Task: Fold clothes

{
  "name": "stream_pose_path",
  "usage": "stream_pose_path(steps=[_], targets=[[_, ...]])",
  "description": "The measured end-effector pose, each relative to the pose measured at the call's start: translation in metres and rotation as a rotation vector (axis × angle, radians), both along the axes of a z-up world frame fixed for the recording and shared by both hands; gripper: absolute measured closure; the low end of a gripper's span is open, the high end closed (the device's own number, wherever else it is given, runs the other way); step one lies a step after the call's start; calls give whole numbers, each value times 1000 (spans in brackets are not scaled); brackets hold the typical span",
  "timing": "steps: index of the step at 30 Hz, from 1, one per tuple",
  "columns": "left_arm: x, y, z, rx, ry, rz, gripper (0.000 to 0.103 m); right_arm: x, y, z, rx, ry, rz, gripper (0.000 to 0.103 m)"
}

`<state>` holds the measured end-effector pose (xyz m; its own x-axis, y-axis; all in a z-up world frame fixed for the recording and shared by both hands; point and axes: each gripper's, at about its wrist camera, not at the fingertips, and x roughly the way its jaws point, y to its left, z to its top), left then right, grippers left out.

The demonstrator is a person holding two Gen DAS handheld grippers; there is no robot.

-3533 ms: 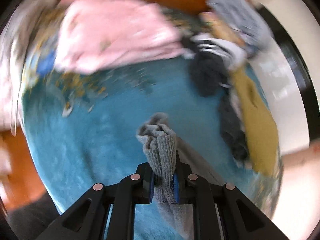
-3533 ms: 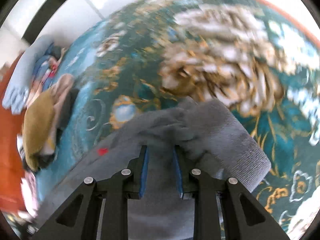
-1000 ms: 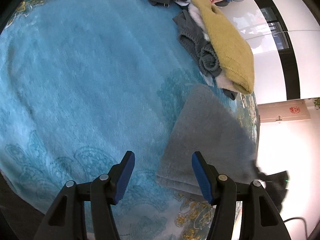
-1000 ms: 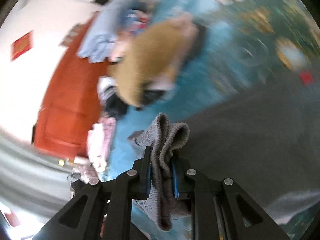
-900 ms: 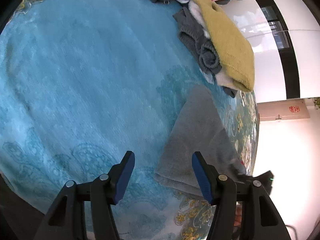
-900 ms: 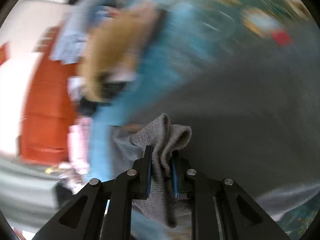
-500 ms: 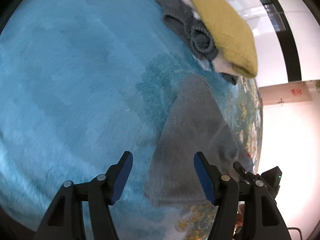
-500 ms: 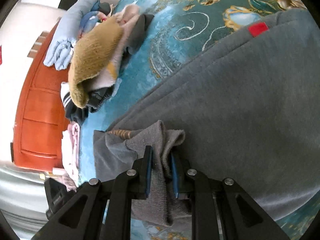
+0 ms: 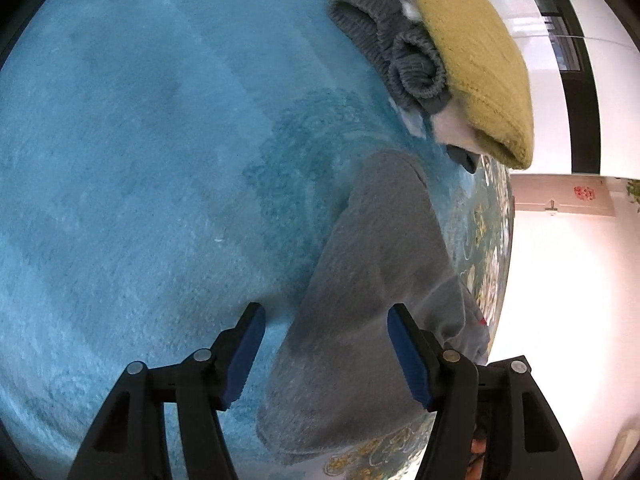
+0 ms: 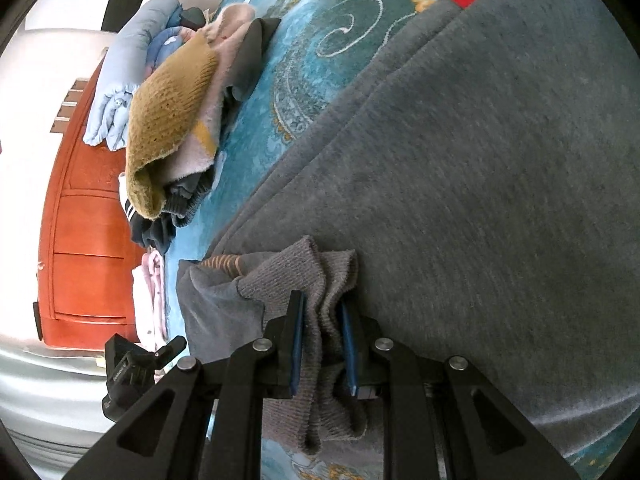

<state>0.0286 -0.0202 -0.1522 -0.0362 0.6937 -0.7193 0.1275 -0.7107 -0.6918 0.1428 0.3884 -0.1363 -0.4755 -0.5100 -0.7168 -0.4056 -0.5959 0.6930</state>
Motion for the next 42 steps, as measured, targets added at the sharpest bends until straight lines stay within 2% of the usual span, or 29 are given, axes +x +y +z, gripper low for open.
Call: stream_pose_path(steps=[4,6,7,8,9,11,13,17,25,30,35,38,42], targets=[[-2,2,-3,21,-19,10,37,1,0,0,-2,1,-1,85],[-4,3,-5,31,-30,15,44,1,-1,-1,-2,2,-3,85],[-4,3,-6,37,-35,18,61,0,-1,-1,-1,1,-4,85],[-5,4,-7,42,-40,21,70,0,-2,0,3,-2,-3,85],[-6,4,-7,47,-45,24,72,-1,-2,0,7,-6,-2,85],[-5,10,-7,16,-25,9,86,-2,-4,1,18,-13,2,85],[-3,12,-3,-13,-6,-5,93,-2,-4,3,23,-17,4,85],[-2,13,5,-42,11,-21,95,-2,-5,4,25,-27,-6,85],[-13,-18,31,-12,45,-28,96,-11,-34,15,29,-4,72,85],[-27,-68,58,-43,107,21,96,-22,-69,22,-42,22,134,86],[-37,-135,80,-130,156,78,96,-46,-123,29,-91,58,249,86],[-37,-174,77,-202,155,125,96,-62,-156,28,-111,65,315,86],[-33,-197,45,-193,74,181,96,-74,-192,24,-111,48,397,86]])
